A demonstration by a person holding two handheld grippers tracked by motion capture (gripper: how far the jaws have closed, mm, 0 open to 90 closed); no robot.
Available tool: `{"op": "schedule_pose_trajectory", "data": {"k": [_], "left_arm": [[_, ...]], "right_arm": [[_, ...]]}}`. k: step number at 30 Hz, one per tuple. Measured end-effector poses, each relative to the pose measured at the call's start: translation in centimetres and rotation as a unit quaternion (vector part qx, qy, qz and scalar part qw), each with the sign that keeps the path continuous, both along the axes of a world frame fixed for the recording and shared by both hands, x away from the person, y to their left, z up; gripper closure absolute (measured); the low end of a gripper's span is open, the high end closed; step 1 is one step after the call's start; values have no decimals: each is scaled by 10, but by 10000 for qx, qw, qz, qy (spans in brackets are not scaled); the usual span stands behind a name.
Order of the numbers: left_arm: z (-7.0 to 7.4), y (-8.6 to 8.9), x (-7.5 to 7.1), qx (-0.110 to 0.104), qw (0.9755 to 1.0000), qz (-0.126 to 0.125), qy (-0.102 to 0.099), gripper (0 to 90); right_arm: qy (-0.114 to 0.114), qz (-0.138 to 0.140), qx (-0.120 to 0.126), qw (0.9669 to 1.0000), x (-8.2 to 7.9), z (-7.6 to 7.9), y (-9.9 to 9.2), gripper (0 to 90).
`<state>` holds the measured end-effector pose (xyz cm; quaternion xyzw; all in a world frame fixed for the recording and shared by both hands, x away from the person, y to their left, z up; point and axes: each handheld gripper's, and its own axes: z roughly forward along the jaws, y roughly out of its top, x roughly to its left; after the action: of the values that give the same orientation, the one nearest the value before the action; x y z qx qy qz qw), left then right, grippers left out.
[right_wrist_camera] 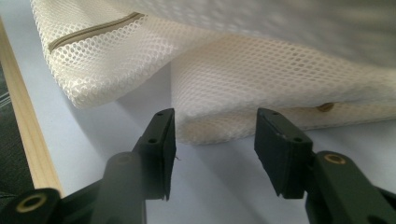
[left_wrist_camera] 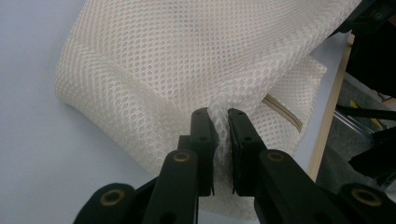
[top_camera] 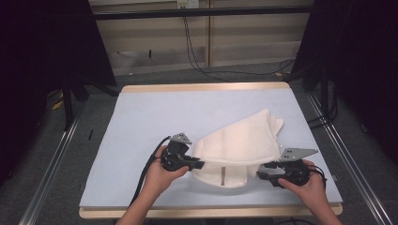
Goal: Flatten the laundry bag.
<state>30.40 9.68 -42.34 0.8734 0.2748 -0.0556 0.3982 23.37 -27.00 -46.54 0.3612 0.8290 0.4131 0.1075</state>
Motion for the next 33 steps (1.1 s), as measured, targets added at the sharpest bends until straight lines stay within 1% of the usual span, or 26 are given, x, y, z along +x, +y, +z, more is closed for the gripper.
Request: {"op": "schedule_pose_trajectory", "data": {"k": [1,3,4,6,7,8,9,10,12,13,14,16,17,18,19,20,21,22,23,24,25,26,28,31,32,33], "left_arm": [[0,0,0,0,10000,0,0,823],[0,0,0,-1,10000,4,0,823],[0,1,-1,57,10000,25,-14,823],[-1,1,-1,54,10000,18,16,823],[-1,1,-1,54,10000,18,16,823],[-2,-1,-3,120,9999,42,0,823],[-3,-1,-2,55,10000,-8,27,823],[-3,-1,-2,69,10000,-3,17,823],[-3,-2,-2,112,9999,-19,1,823],[-3,-2,-2,112,9999,-19,1,823],[-4,-3,-2,87,10000,-16,8,823],[-4,-2,-2,86,10000,-12,12,823],[-4,-2,-2,86,10000,-12,12,823],[-3,-2,-1,98,9999,20,9,823],[-3,-1,-1,66,10000,13,40,823],[-3,-1,-1,46,10000,44,21,823],[-2,0,0,112,9999,72,9,823],[-2,2,1,54,10000,77,24,823],[-2,2,1,54,10000,77,24,823],[0,6,3,20,9998,175,-2,823],[0,6,3,20,9998,175,-2,823],[2,11,6,-6,9995,305,-27,823],[3,16,10,-14,9992,390,-36,823],[6,23,18,75,9986,513,-74,823],[7,26,21,37,9983,574,-71,823],[7,26,21,37,9983,574,-71,823]], "right_arm": [[0,0,0,10000,0,0,0,490],[61,-27,93,9999,1,-2,2,490],[71,-28,82,9999,1,-3,3,491],[83,-28,85,9999,0,-4,4,493],[100,-26,92,9999,0,-5,4,503],[94,-6,69,9999,-1,-5,5,522],[74,-8,48,10000,-1,-6,6,531],[116,17,74,9999,-1,-7,7,537],[84,19,24,10000,-1,-8,9,575],[84,19,24,10000,-1,-8,9,575],[78,69,37,9999,-1,-8,10,660],[47,116,93,9999,-1,-8,10,744],[47,116,93,9999,-1,-8,10,744],[24,162,76,9998,-1,-7,9,820],[17,174,79,9998,-2,-7,9,840],[38,205,89,9997,-2,-6,9,853],[35,225,77,9997,-2,-6,9,865],[47,249,76,9996,-2,-6,9,871],[47,249,76,9996,-2,-6,9,871],[57,256,66,9996,-2,-6,9,875],[57,256,66,9996,-2,-6,9,875],[59,266,59,9996,-2,-6,9,878],[53,304,66,9995,-2,-6,9,878],[55,335,56,9994,-2,-5,9,878],[40,334,55,9994,-3,-5,9,878],[40,334,55,9994,-3,-5,9,878]]}}
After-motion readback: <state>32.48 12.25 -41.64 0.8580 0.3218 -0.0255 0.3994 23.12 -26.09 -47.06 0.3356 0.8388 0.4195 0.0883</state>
